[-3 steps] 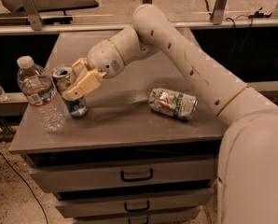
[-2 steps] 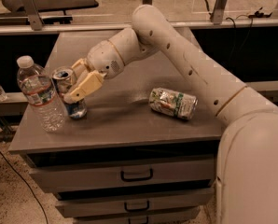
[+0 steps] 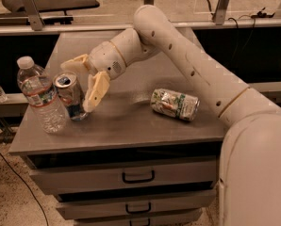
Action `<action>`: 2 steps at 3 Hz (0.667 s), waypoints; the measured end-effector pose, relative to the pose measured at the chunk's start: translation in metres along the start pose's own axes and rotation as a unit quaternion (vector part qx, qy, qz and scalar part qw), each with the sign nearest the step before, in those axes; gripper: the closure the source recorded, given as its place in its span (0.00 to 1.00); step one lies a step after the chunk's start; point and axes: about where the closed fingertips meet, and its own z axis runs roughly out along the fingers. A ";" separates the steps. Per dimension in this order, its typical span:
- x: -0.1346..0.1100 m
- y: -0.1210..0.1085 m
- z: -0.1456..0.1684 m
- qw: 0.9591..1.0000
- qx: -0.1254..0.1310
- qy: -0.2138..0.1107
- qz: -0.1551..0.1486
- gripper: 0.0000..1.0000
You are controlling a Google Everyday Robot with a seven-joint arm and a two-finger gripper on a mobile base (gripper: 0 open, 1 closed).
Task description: Move redbull can near water bottle
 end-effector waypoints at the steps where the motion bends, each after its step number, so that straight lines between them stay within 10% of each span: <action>1: -0.020 -0.008 -0.034 0.999 0.044 0.019 -0.024 0.00; 2: -0.064 -0.017 -0.089 0.989 0.118 0.049 -0.070 0.00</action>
Offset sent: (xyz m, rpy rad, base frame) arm 0.0832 -0.0944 0.1912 0.0304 -0.4628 -0.3283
